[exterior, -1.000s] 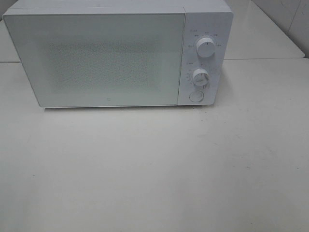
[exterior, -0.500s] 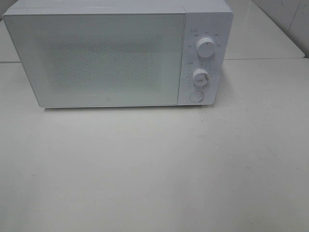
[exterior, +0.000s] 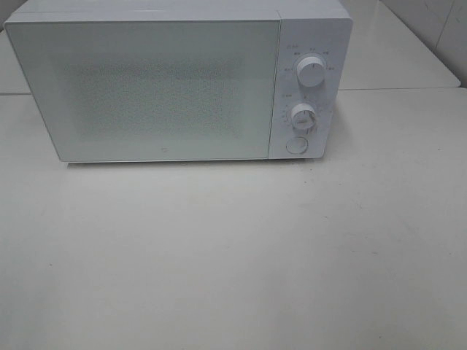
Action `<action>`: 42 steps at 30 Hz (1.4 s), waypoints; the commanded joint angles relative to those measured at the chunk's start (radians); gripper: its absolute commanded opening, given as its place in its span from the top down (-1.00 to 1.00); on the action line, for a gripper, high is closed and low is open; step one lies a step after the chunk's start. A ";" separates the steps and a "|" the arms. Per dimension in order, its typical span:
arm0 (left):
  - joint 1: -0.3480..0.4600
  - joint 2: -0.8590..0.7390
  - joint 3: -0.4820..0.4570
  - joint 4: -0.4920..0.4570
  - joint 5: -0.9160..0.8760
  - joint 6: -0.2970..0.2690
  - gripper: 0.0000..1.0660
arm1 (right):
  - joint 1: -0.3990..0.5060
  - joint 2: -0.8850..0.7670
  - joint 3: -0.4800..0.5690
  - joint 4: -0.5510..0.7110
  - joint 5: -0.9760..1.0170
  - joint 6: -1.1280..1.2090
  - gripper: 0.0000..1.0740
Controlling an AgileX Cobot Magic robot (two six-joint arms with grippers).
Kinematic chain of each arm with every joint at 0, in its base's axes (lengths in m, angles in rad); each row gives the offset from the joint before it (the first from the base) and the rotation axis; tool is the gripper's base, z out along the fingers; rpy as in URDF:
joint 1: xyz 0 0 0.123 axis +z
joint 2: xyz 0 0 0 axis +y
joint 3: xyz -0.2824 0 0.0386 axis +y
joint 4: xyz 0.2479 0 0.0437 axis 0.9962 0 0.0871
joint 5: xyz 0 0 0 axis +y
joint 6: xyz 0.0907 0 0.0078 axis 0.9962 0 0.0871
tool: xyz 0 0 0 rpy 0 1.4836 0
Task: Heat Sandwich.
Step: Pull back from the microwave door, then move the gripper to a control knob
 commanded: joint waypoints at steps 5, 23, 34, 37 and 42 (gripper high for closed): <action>-0.006 -0.024 0.002 0.002 0.000 -0.005 -0.83 | -0.005 -0.029 0.000 0.002 -0.006 -0.003 -0.40; -0.006 -0.024 0.002 0.002 0.000 -0.005 -0.83 | -0.005 0.026 -0.057 0.018 -0.079 -0.003 -0.40; -0.006 -0.024 0.002 0.002 0.000 -0.005 -0.83 | -0.005 0.241 -0.059 0.021 -0.280 -0.003 -0.40; -0.006 -0.024 0.002 0.002 0.000 -0.005 -0.83 | -0.005 0.280 -0.059 0.021 -0.316 -0.003 -0.40; -0.006 -0.024 0.002 0.002 0.000 -0.005 -0.83 | -0.005 0.371 -0.059 0.021 -0.405 -0.003 -0.40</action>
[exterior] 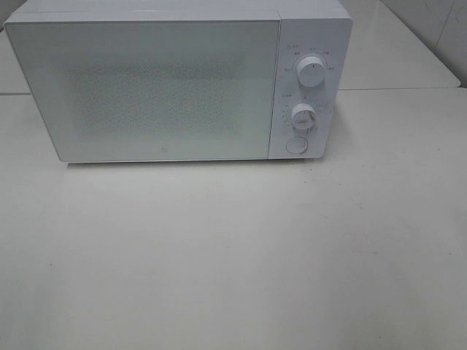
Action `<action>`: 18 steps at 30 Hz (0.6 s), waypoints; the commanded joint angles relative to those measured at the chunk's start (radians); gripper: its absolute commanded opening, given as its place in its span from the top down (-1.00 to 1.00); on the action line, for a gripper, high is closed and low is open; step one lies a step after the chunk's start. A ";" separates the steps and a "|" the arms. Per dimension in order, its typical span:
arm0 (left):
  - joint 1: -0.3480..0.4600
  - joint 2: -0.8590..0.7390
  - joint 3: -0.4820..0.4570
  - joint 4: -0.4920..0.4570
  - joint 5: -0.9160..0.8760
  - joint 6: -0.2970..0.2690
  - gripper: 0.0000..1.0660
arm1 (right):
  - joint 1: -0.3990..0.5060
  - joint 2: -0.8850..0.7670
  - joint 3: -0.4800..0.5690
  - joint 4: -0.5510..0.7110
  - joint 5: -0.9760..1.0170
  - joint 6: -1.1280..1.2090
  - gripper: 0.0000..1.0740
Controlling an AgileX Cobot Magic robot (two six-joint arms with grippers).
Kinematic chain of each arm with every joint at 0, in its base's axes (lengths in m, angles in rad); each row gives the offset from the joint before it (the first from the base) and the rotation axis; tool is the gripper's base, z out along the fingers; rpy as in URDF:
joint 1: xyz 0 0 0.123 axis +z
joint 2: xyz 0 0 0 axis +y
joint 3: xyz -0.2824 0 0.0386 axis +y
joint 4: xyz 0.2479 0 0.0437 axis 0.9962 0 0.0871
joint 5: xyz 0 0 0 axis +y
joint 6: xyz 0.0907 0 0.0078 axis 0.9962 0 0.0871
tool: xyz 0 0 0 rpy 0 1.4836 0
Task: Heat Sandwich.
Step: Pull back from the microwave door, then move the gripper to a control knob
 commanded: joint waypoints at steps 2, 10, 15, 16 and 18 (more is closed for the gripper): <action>-0.006 -0.024 0.002 0.002 0.000 -0.005 -0.83 | -0.005 0.099 -0.006 0.000 -0.104 -0.003 -0.40; -0.006 -0.024 0.002 0.002 0.000 -0.005 -0.83 | -0.005 0.245 -0.006 0.000 -0.220 -0.003 -0.40; -0.006 -0.024 0.002 0.002 0.000 -0.005 -0.83 | -0.005 0.325 -0.006 0.000 -0.294 -0.002 -0.40; -0.006 -0.024 0.002 0.002 0.000 -0.005 -0.83 | -0.005 0.342 -0.006 0.000 -0.307 -0.002 -0.40; -0.006 -0.024 0.002 0.002 0.000 -0.005 -0.83 | -0.005 0.355 -0.006 0.000 -0.322 -0.002 -0.40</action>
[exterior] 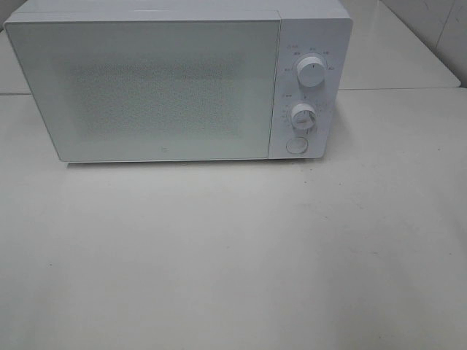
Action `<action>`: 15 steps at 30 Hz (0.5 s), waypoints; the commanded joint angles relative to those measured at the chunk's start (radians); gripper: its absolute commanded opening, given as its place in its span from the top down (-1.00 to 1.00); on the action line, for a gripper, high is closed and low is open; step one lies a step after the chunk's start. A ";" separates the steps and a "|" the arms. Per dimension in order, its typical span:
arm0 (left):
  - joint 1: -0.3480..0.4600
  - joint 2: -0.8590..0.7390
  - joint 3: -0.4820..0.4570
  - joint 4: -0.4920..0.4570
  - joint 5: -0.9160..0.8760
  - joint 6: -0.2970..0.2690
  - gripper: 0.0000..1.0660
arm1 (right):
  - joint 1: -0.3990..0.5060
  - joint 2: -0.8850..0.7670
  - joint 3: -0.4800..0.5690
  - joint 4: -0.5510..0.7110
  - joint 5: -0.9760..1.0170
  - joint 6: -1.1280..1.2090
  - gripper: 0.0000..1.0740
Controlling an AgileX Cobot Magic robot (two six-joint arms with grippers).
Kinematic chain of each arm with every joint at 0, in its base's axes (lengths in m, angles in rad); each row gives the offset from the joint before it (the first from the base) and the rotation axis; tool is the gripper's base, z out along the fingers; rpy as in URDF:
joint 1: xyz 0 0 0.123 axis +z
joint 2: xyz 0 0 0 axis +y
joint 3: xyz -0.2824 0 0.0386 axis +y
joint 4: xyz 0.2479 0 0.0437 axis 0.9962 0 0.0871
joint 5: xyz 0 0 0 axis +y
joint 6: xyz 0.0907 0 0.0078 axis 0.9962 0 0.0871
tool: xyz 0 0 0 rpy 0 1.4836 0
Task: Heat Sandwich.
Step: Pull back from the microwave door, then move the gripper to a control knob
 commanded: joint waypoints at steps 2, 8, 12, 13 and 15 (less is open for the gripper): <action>-0.006 -0.024 0.002 0.002 0.000 -0.005 -0.83 | -0.005 0.081 -0.006 -0.001 -0.086 -0.002 -0.40; -0.006 -0.024 0.002 0.002 0.000 -0.005 -0.83 | -0.005 0.168 -0.006 -0.001 -0.173 0.009 -0.40; -0.006 -0.024 0.002 0.002 0.000 -0.005 -0.83 | -0.005 0.228 -0.006 0.001 -0.229 0.009 -0.40; -0.006 -0.024 0.002 0.002 0.000 -0.005 -0.83 | -0.005 0.242 -0.006 0.002 -0.241 0.009 -0.40; -0.006 -0.024 0.002 0.002 0.000 -0.005 -0.83 | -0.005 0.268 -0.006 0.002 -0.266 0.009 -0.40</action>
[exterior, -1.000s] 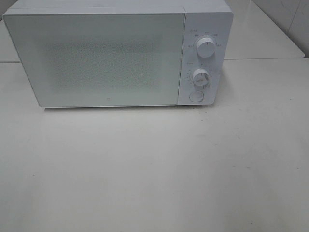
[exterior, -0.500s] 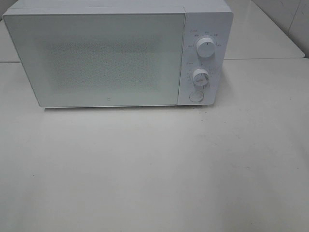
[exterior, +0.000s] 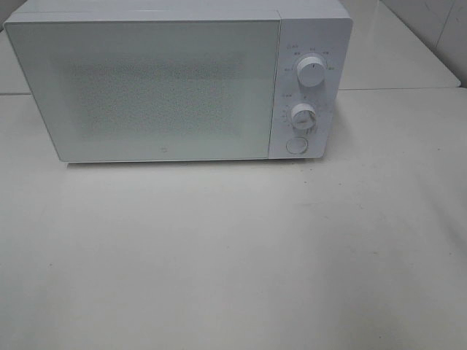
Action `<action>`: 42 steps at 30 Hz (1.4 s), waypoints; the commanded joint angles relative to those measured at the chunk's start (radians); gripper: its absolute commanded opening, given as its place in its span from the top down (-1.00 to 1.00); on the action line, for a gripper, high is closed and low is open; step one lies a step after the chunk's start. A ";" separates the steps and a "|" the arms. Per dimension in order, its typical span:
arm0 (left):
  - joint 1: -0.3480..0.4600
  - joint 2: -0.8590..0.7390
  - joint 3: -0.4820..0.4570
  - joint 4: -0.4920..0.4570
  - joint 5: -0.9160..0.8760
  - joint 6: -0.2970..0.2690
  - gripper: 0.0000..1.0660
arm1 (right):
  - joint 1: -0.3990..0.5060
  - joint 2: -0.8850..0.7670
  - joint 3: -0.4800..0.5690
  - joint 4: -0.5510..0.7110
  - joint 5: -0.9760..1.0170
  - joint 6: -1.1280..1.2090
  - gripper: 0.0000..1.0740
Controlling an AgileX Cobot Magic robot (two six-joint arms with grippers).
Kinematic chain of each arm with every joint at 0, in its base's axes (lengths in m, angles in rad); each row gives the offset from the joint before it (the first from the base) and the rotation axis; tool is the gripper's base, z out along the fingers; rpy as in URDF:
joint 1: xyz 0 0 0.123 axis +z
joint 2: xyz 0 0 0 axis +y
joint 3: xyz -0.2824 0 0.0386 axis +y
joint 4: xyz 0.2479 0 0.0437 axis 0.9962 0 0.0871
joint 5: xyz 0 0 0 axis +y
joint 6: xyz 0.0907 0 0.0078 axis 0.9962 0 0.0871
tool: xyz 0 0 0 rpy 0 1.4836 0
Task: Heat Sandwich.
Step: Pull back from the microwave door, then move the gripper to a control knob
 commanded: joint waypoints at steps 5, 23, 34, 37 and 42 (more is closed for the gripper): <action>-0.006 -0.023 0.002 0.002 0.000 -0.005 -0.83 | -0.005 0.096 -0.006 0.002 -0.111 0.022 -0.40; -0.006 -0.023 0.002 0.002 0.000 -0.005 -0.83 | 0.028 0.275 0.210 0.048 -0.825 -0.001 -0.40; -0.006 -0.023 0.002 0.002 0.000 -0.005 -0.83 | 0.273 0.477 0.267 0.430 -1.089 -0.307 -0.40; -0.006 -0.023 0.002 0.002 0.000 -0.005 -0.83 | 0.349 0.535 0.266 0.520 -1.151 -0.318 -0.40; -0.006 -0.023 0.002 0.002 0.000 -0.005 -0.83 | 0.468 0.620 0.266 0.635 -1.261 -0.318 -0.40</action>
